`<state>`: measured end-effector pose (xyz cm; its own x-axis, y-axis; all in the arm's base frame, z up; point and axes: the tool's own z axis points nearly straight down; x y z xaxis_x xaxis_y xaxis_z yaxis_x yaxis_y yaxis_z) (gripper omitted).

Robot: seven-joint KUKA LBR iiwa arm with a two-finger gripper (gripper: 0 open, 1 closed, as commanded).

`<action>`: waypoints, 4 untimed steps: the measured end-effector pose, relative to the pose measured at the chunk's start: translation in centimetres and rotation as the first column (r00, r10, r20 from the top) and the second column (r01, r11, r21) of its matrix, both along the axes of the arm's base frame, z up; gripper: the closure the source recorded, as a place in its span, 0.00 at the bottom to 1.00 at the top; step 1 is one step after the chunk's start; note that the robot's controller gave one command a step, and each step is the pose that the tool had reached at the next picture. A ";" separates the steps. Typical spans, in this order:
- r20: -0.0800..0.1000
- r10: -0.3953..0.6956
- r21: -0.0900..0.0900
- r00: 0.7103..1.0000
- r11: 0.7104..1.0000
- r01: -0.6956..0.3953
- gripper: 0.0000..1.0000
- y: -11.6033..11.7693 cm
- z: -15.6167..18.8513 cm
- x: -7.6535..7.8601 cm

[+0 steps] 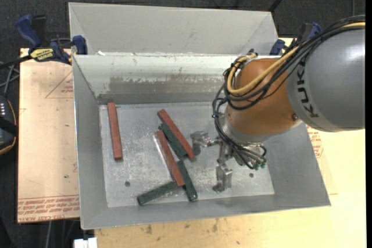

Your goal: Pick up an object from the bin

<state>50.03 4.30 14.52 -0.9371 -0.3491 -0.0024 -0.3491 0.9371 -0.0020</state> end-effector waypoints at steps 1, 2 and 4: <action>-0.003 -0.075 0.002 0.997 0.997 0.075 1.00 4.7 -4.0 0.0; -0.003 -0.075 0.002 0.997 0.997 0.075 0.00 4.7 -4.0 0.0; 0.004 0.224 0.003 0.974 0.974 -0.224 1.00 9.2 -7.4 -1.1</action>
Offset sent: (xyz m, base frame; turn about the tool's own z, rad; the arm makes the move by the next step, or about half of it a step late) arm 0.0000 0.0000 0.0000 0.0000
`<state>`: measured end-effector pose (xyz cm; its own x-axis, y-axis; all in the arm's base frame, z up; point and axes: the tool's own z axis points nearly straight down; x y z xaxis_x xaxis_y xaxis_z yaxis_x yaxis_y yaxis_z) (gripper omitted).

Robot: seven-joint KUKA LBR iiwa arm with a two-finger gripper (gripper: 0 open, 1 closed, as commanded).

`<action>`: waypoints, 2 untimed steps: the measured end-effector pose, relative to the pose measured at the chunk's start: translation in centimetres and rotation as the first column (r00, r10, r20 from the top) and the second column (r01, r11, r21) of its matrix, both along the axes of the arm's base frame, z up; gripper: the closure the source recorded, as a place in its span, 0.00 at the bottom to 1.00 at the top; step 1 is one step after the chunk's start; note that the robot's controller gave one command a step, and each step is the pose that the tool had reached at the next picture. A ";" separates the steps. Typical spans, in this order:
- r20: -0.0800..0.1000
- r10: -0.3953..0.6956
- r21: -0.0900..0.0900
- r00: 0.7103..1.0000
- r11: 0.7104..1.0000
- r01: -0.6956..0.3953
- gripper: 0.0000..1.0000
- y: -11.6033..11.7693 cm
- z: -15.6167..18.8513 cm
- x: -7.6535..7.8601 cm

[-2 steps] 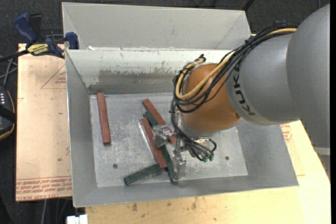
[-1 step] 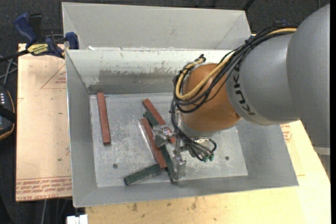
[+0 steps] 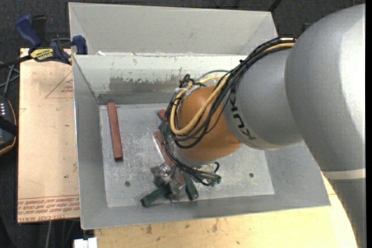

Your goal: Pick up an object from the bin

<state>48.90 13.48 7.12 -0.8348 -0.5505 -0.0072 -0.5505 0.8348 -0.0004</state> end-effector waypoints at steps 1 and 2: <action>0.000 0.001 0.000 1.000 1.000 -0.001 1.00 0.0 0.0 0.0; -0.010 0.005 -0.003 1.000 1.000 -0.005 1.00 0.1 4.2 -0.2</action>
Offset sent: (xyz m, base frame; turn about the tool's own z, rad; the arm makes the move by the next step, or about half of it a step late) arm -0.0001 0.0006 0.0639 -0.0085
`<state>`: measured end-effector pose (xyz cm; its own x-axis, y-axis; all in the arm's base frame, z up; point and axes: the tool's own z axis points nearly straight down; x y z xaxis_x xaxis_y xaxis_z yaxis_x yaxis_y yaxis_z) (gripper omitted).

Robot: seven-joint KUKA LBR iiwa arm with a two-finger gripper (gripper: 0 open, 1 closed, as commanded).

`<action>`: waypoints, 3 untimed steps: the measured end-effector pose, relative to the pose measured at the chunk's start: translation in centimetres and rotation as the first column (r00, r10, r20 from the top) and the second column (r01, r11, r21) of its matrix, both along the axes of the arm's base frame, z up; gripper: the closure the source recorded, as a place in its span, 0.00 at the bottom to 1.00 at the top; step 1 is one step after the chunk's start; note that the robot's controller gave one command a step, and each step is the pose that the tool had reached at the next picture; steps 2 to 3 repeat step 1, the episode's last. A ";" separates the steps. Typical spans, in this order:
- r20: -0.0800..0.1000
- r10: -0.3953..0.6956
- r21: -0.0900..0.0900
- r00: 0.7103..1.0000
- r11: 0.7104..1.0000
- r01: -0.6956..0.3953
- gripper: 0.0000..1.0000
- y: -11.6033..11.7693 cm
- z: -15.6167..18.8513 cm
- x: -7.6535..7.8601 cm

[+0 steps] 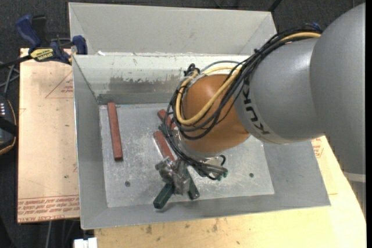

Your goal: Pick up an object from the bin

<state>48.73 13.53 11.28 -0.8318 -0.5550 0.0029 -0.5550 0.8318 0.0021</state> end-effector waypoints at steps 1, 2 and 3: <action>0.006 0.015 0.001 1.000 1.000 -0.015 1.00 -3.7 11.1 0.3; 0.006 0.015 0.001 1.000 1.000 -0.015 1.00 -3.7 11.1 0.3; 0.006 0.015 0.001 1.000 1.000 -0.015 1.00 -3.7 11.1 0.3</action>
Offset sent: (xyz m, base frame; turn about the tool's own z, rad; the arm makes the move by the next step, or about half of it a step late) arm 0.0000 0.0000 0.0000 0.0000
